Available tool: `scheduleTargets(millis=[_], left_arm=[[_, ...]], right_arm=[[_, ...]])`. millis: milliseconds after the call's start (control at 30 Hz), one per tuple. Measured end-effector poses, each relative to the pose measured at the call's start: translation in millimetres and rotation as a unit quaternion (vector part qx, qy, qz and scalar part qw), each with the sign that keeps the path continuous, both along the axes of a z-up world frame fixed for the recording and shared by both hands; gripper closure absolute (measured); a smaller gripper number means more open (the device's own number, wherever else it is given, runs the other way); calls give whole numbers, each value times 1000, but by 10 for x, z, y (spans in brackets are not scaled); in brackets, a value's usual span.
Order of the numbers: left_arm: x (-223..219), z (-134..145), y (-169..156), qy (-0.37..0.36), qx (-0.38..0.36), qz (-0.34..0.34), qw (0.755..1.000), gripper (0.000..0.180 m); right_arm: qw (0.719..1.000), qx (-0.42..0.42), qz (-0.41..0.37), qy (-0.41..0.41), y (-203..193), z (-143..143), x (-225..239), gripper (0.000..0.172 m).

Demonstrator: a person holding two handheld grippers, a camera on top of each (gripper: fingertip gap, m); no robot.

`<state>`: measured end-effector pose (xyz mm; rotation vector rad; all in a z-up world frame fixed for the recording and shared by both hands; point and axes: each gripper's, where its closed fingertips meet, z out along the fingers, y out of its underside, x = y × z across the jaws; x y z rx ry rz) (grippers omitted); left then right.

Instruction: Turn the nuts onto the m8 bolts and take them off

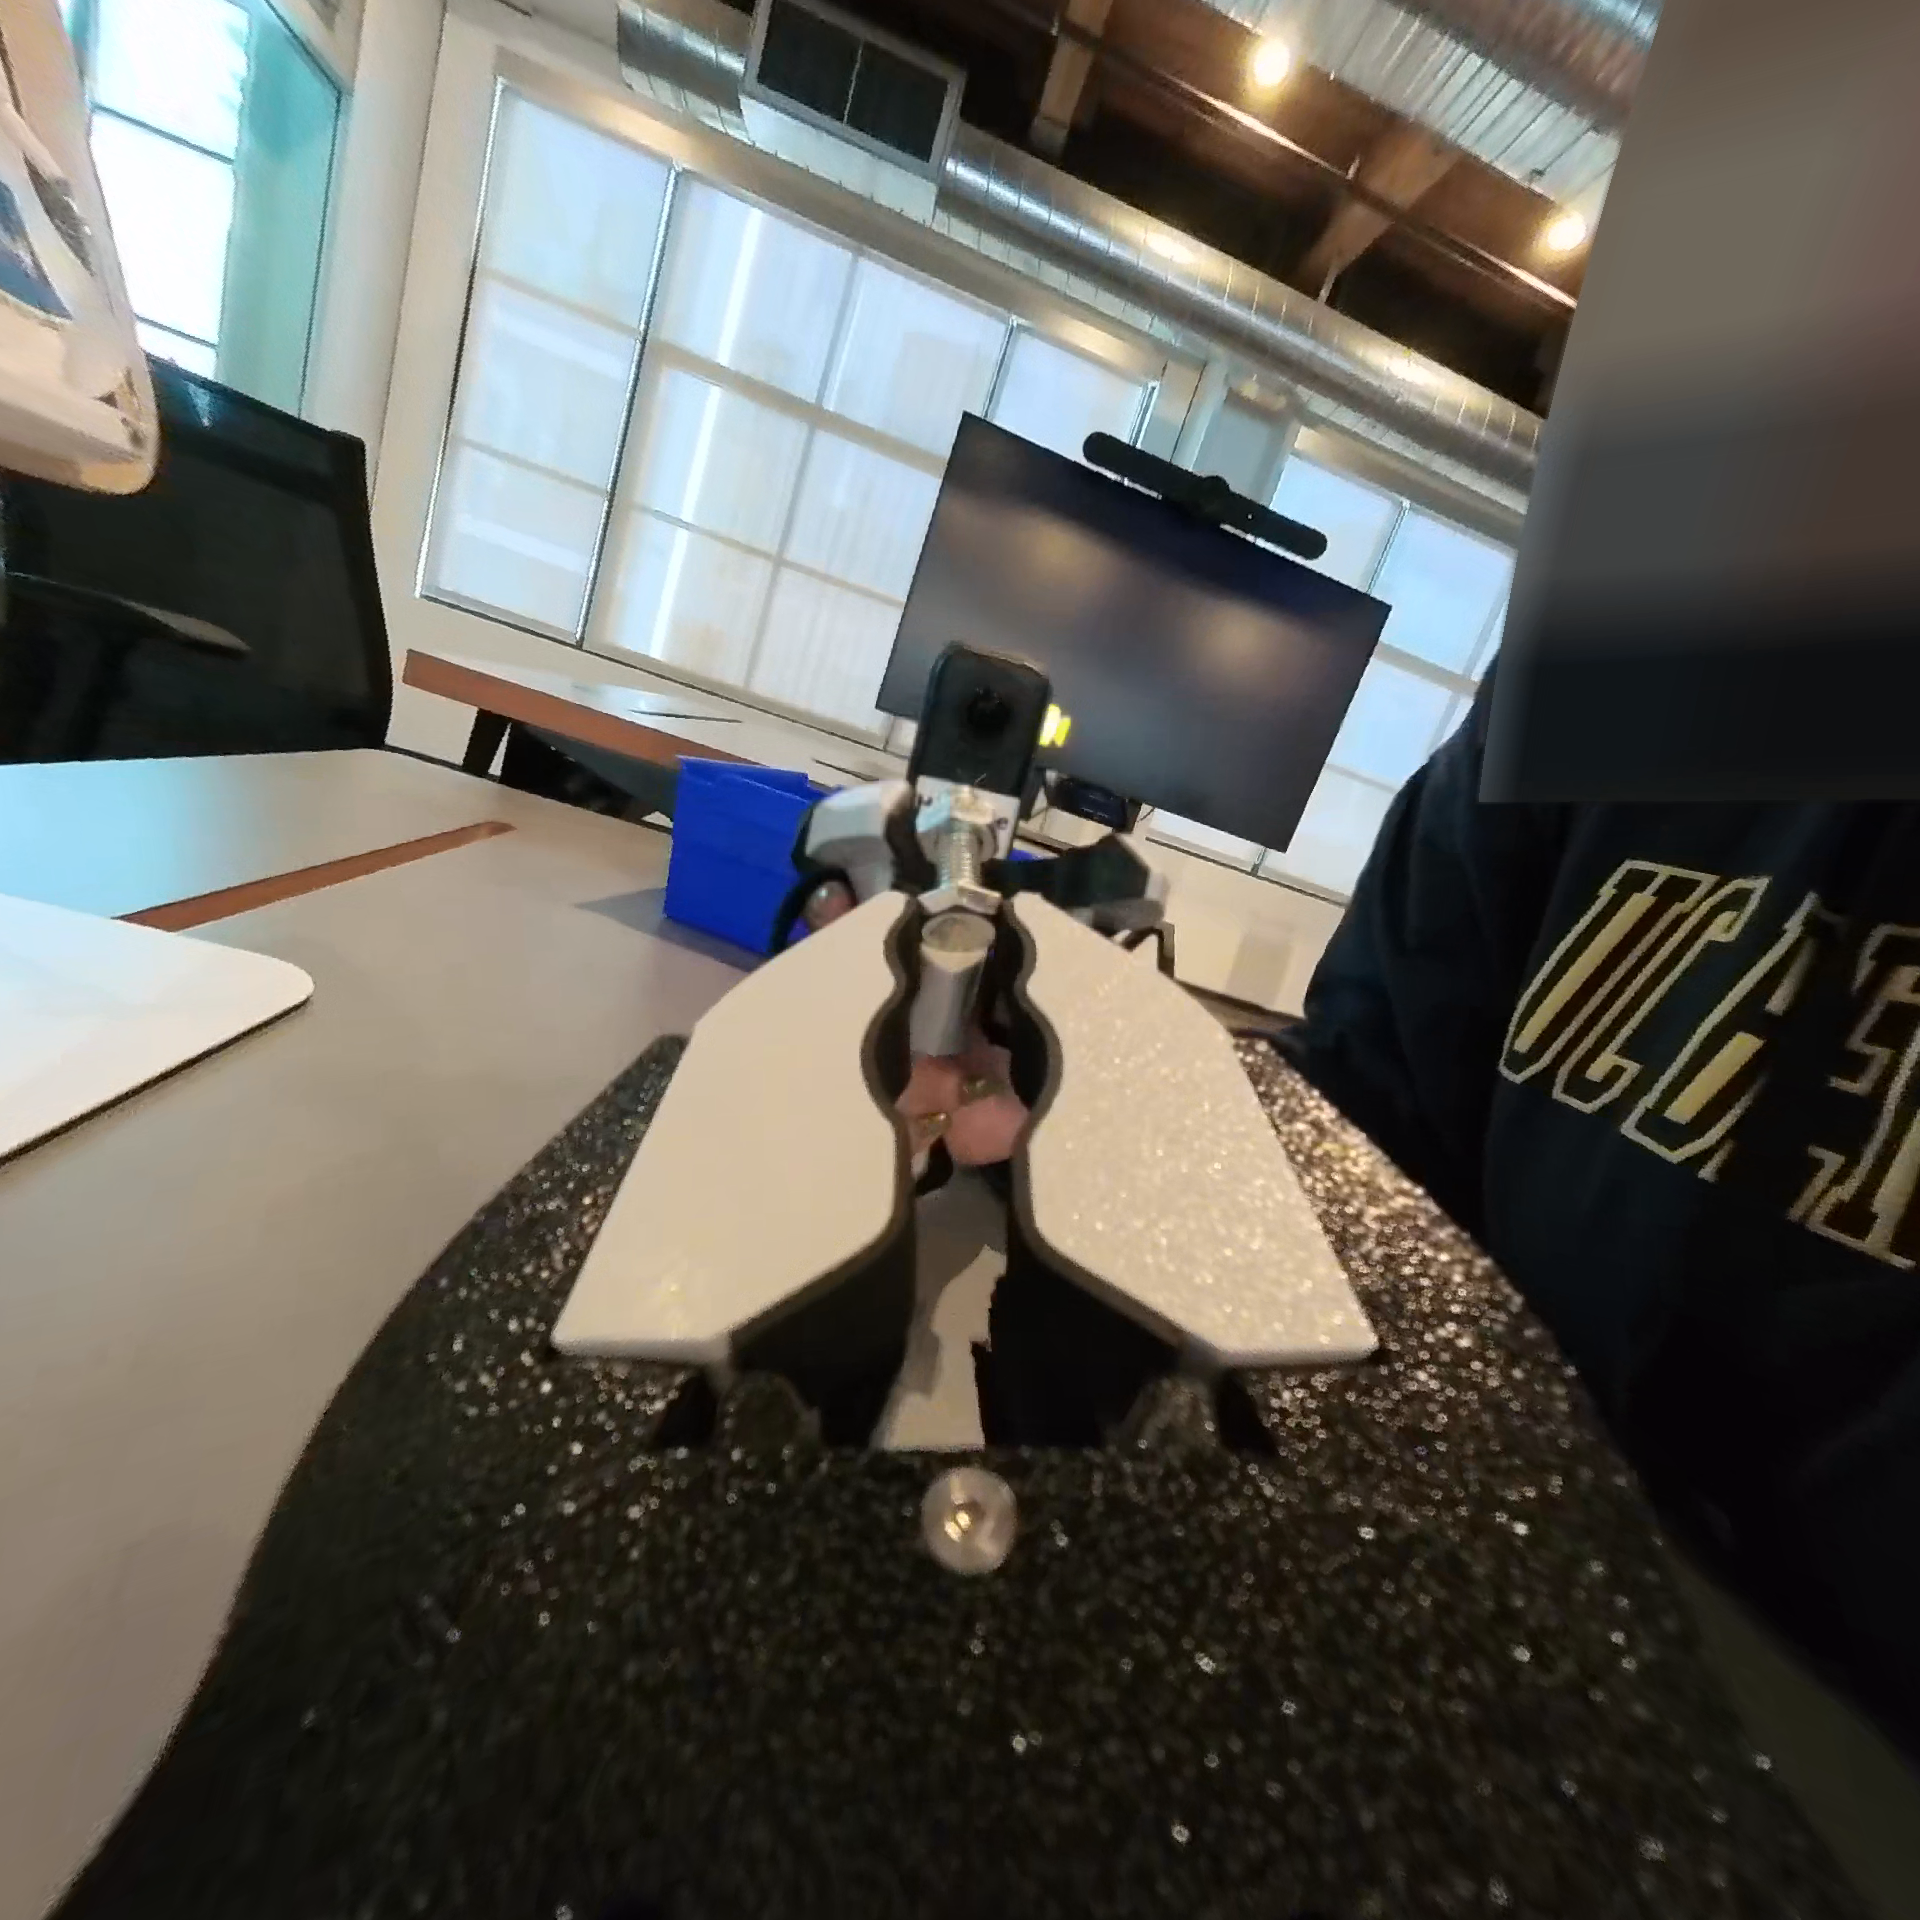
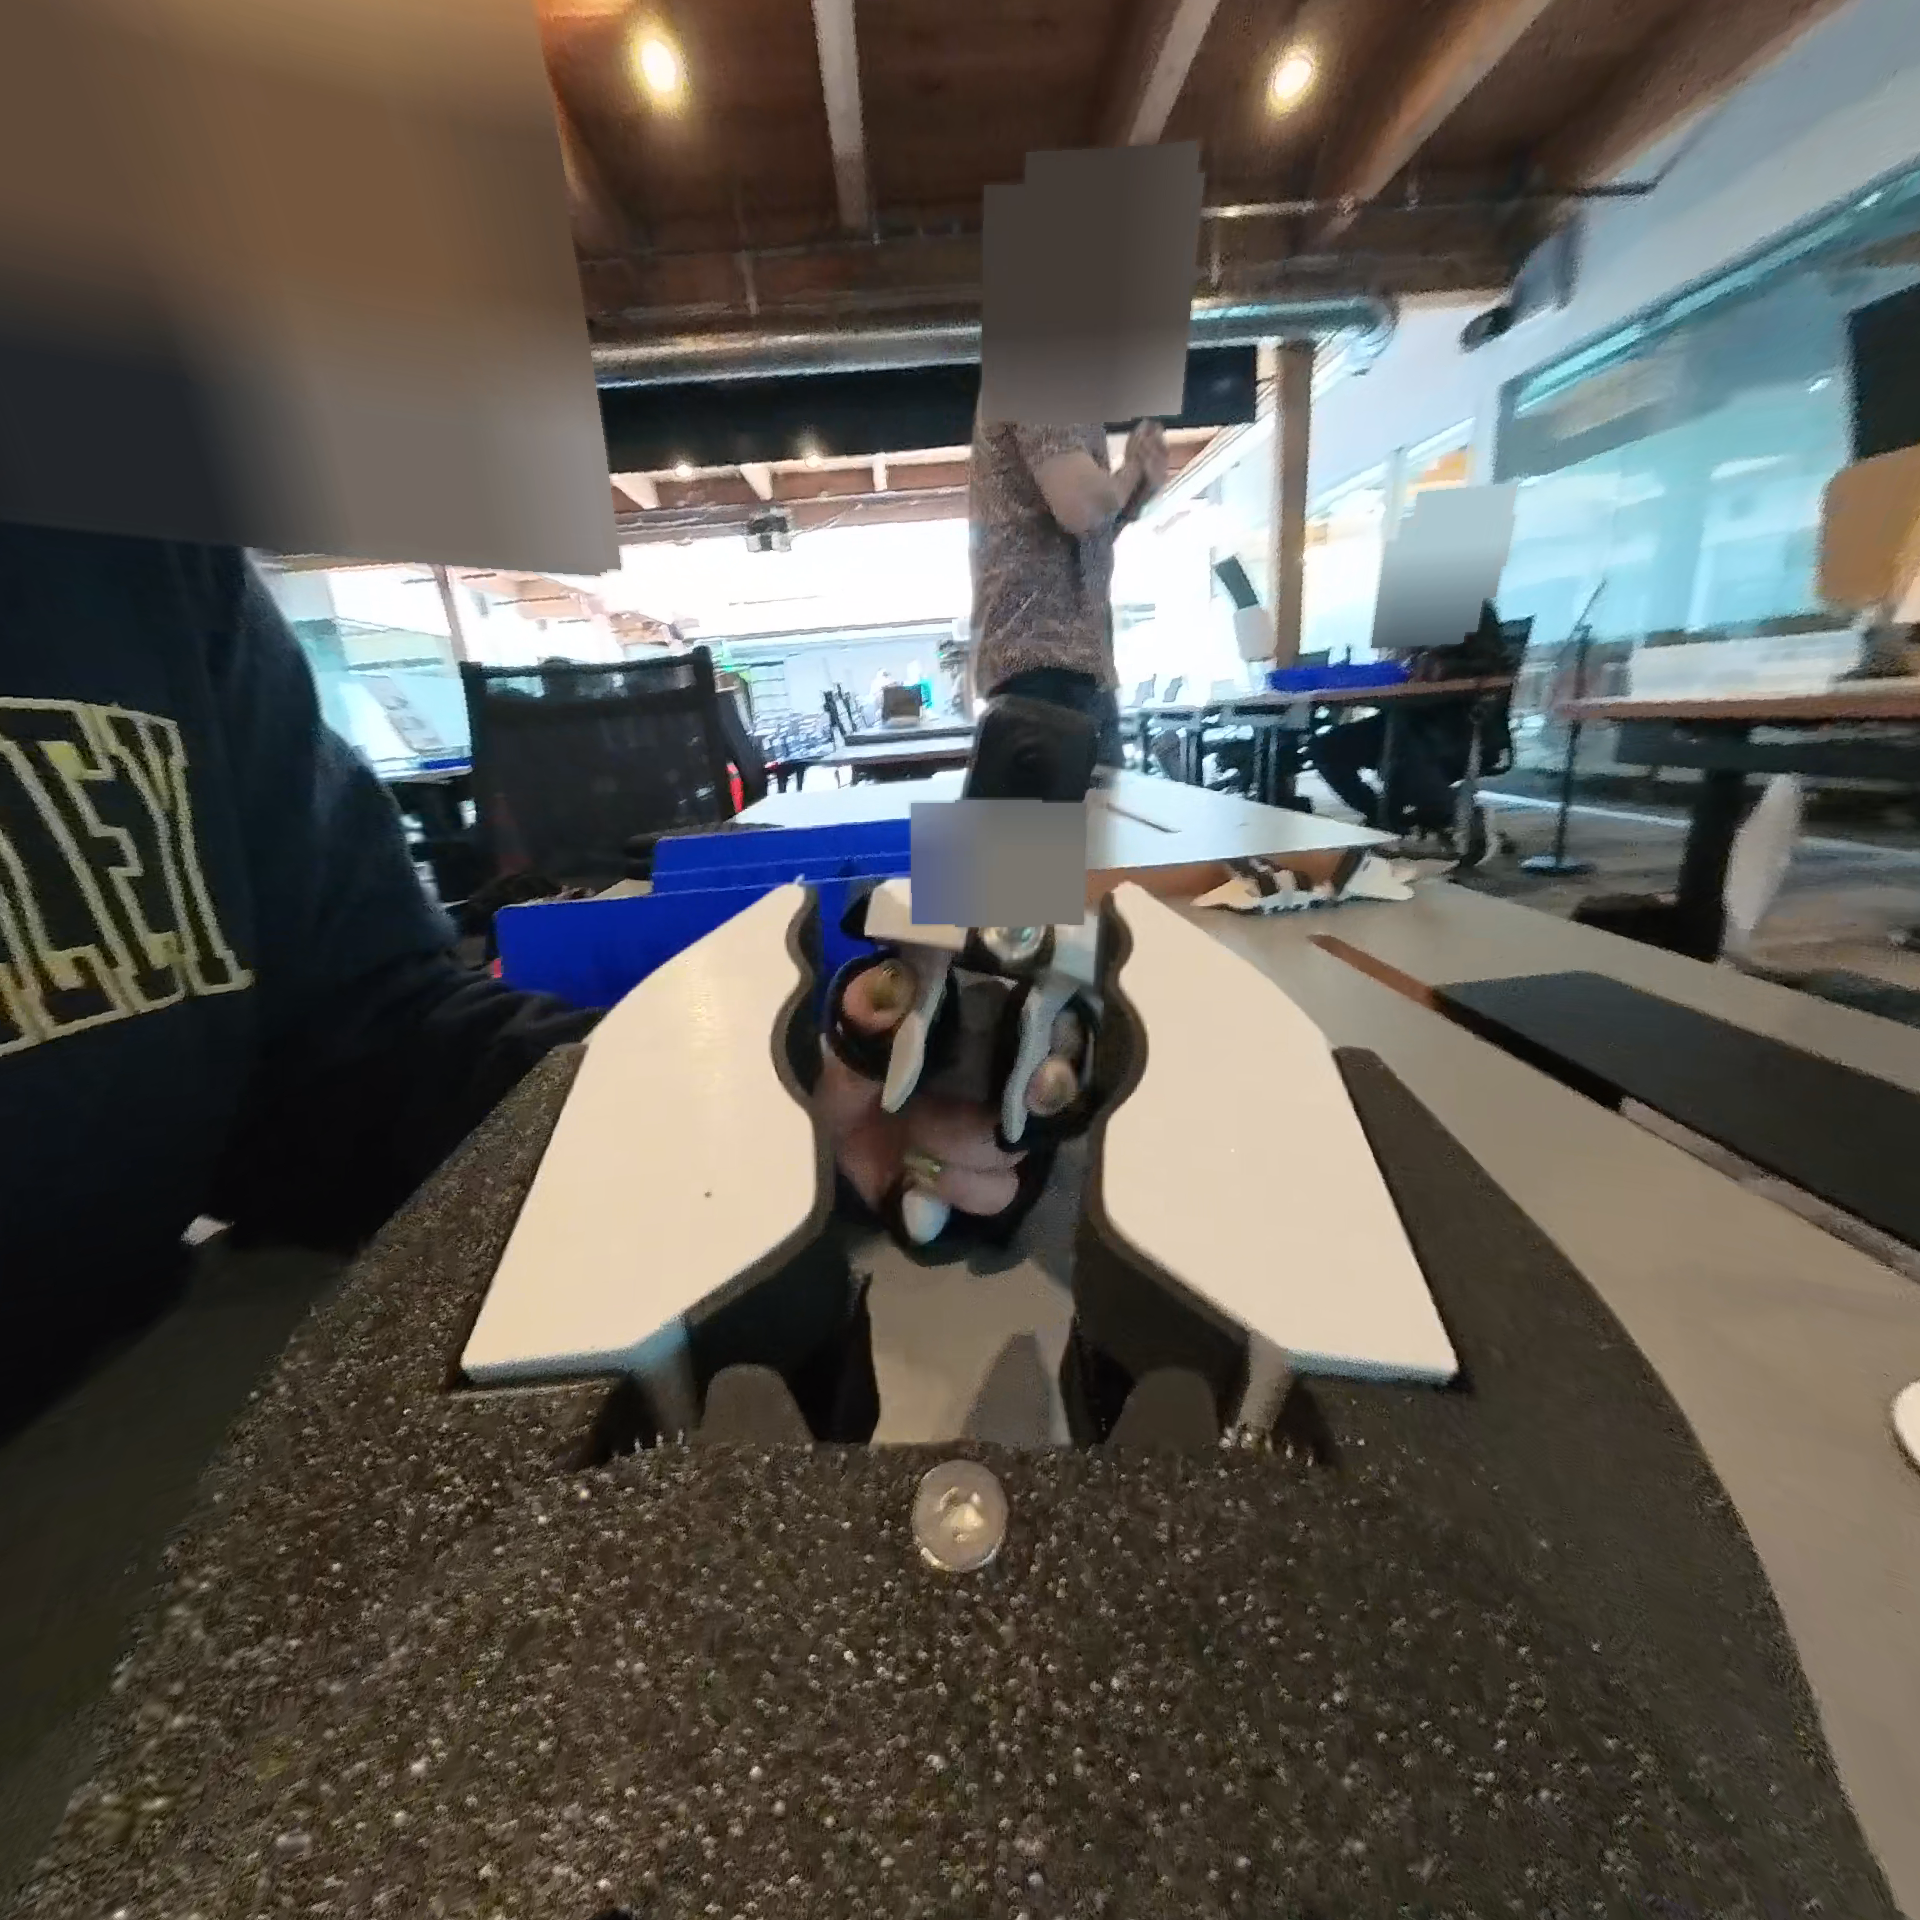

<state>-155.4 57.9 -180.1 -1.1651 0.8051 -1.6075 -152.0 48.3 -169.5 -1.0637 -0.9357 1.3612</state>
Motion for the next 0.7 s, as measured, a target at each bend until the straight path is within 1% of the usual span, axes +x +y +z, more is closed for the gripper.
scheduleTargets(millis=[67, 200, 233, 267, 300, 333, 367, 400, 467, 533, 633, 700], left_arm=[[57, -55, -22, 24, 2, -6, 1000, 167], [134, -121, -68, 55, 12, -16, 998, 167], [127, -113, -68, 52, 13, -14, 998, 167], [106, -94, -61, 44, 12, -12, 999, 167], [81, -76, -42, 36, 9, -7, 999, 167], [55, -69, -20, 31, 4, -4, 1000, 167], [39, -69, -7, 30, 1, -3, 1000, 167], [35, -75, -1, 32, 1, -2, 999, 167], [63, -103, -15, 47, 6, -3, 999, 167], [104, -138, -36, 64, 13, -5, 998, 167], [143, -171, -61, 81, 20, -9, 996, 167], [155, -178, -79, 85, 22, -16, 996, 167]], right_arm=[[1000, 15, -9, 1, -18, 13, -35, 121], [1000, 20, 11, -13, -87, -29, -96, 122], [999, 15, 11, -26, -68, -66, -78, 125], [999, 6, 17, -50, -53, -135, -49, 131], [997, -5, 33, -75, -56, -204, -14, 141], [995, -15, 39, -89, -41, -238, 10, 146], [996, -24, 23, -85, 16, -222, 24, 139], [997, -22, 8, -70, 49, -185, 32, 135], [998, -6, -22, -67, 86, -175, 14, 133], [996, 5, -28, -81, 76, -209, -30, 134], [997, 1, -17, -71, 44, -184, -52, 140], [997, 3, -16, -74, 40, -194, -43, 152]])
